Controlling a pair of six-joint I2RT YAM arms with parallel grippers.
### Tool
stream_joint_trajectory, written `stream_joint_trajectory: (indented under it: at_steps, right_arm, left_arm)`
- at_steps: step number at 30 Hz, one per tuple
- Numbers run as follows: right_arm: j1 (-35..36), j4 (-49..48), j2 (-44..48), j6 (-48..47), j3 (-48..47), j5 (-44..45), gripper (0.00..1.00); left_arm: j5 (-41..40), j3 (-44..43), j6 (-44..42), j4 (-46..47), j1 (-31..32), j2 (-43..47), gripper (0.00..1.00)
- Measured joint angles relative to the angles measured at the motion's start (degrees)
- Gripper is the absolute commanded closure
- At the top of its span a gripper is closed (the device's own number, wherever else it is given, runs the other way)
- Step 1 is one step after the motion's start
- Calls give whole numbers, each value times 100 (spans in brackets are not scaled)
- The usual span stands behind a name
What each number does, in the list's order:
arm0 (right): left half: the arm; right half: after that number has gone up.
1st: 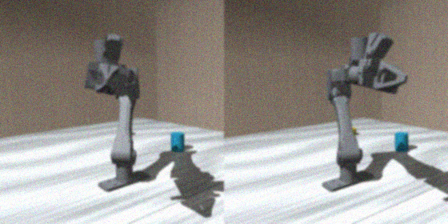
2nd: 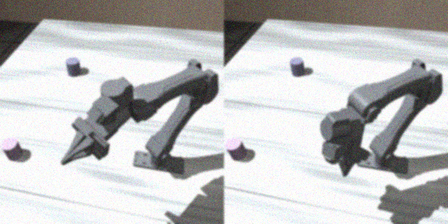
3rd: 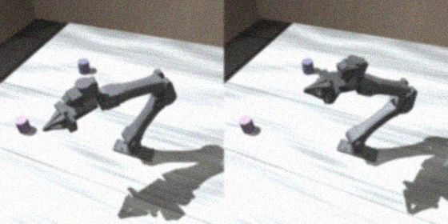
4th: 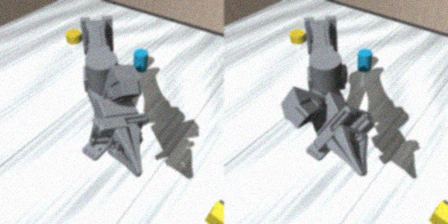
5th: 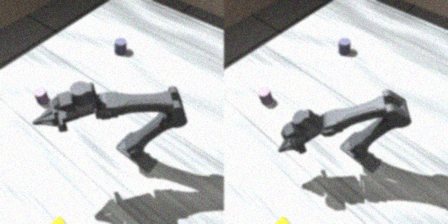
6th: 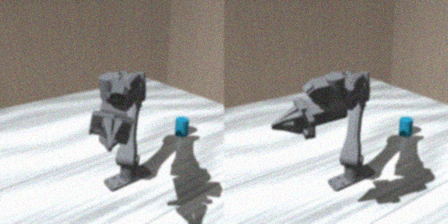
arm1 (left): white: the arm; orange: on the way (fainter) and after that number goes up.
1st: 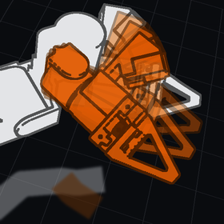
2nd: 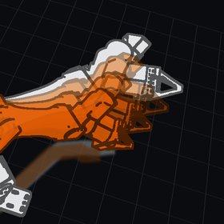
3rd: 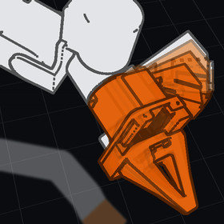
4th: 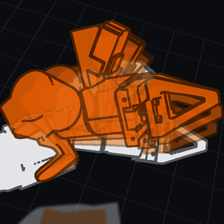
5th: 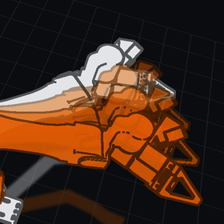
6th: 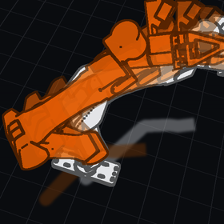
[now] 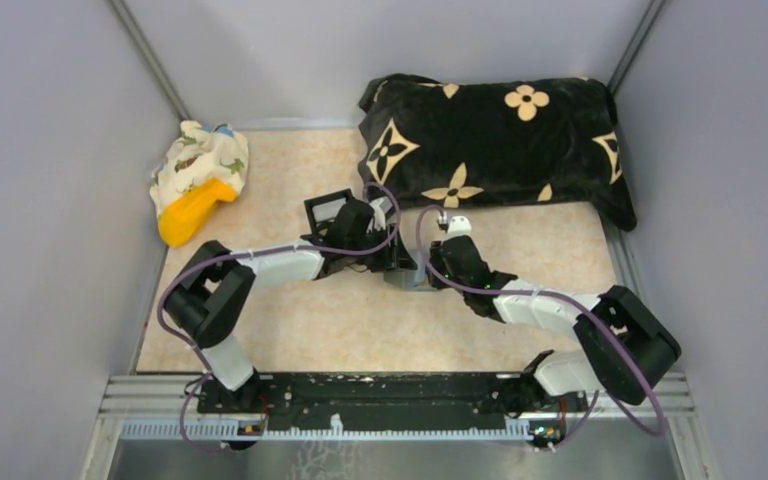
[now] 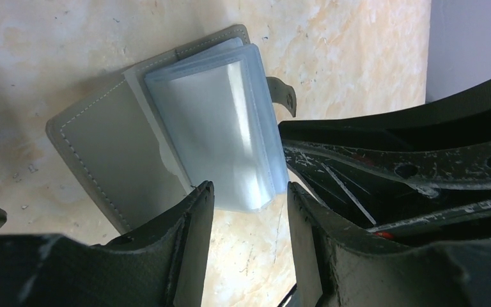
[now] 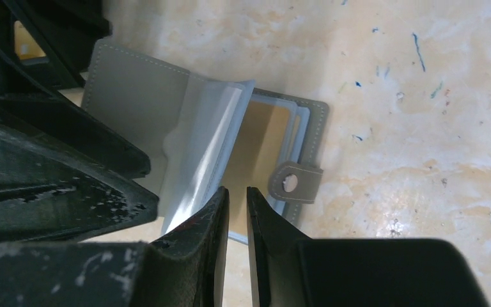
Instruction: Take the credit cards out of the card holder
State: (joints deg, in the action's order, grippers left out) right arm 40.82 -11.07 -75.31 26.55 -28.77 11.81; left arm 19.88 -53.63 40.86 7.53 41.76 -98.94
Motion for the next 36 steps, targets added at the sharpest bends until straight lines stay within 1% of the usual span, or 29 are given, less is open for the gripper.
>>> stream_joint_trajectory:
  at_steps: [6,13,18,21,26,32,36]
  right_arm:
    - [151,-52,-170,0,-319,-55,83]
    - [389,-278,-754,11,-623,-96,83]
    - [490,-575,-1292,103,-723,-258,83]
    - [544,-741,-1523,195,-726,-404,83]
    - [520,-730,-1624,361,-721,-352,83]
    - [424,-468,-1394,409,-577,55,82]
    - [448,-315,-1145,284,-529,155,83]
  left_arm:
    - [-74,15,-39,-46,0,142,48]
    - [-280,26,-109,-306,0,595,48]
    - [-752,197,-219,-592,13,1298,48]
    - [-979,214,-280,-588,-17,1495,48]
    - [-907,234,-264,-387,-31,1185,49]
    - [-205,181,22,203,-79,402,49]
    - [-2,175,98,293,-26,-105,49]
